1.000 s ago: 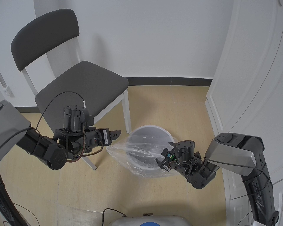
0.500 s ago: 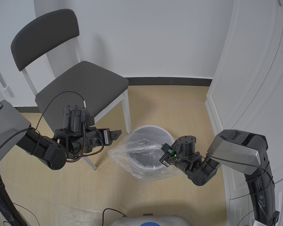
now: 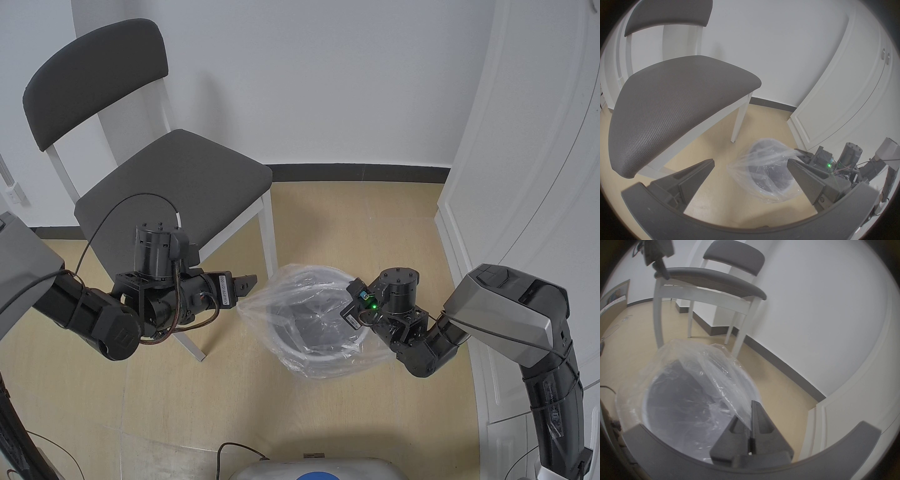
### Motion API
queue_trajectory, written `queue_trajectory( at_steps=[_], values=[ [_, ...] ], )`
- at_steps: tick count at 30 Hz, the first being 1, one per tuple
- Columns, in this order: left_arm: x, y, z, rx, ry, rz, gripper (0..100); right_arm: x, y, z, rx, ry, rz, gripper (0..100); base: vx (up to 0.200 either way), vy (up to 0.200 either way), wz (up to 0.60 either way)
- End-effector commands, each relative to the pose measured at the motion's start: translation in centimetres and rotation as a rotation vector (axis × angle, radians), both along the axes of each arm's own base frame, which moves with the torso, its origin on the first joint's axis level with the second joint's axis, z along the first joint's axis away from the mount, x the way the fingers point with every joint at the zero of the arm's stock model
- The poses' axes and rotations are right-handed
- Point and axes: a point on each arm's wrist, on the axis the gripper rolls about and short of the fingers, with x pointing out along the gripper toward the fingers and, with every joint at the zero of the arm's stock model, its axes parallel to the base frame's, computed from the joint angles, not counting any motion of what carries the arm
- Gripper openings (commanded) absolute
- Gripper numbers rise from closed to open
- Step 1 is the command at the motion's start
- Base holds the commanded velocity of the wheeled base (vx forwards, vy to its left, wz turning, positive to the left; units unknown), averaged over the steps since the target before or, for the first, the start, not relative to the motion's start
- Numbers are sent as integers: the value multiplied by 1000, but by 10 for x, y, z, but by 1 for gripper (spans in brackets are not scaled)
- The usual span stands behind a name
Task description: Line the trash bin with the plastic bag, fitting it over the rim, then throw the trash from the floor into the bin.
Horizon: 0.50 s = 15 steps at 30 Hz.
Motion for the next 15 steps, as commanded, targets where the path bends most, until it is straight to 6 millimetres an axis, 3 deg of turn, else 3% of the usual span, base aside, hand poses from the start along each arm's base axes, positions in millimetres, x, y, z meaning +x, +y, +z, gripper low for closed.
queue_trajectory(
  at_steps=[1, 15],
  values=[
    [1, 1, 0, -1, -1, 4, 100, 13, 1, -2, 20, -28, -36, 0, 0, 0, 0],
    [3, 1, 1, -10, -24, 6, 100, 47, 10, -10, 83, -126, -166, 0, 0, 0, 0]
  ],
)
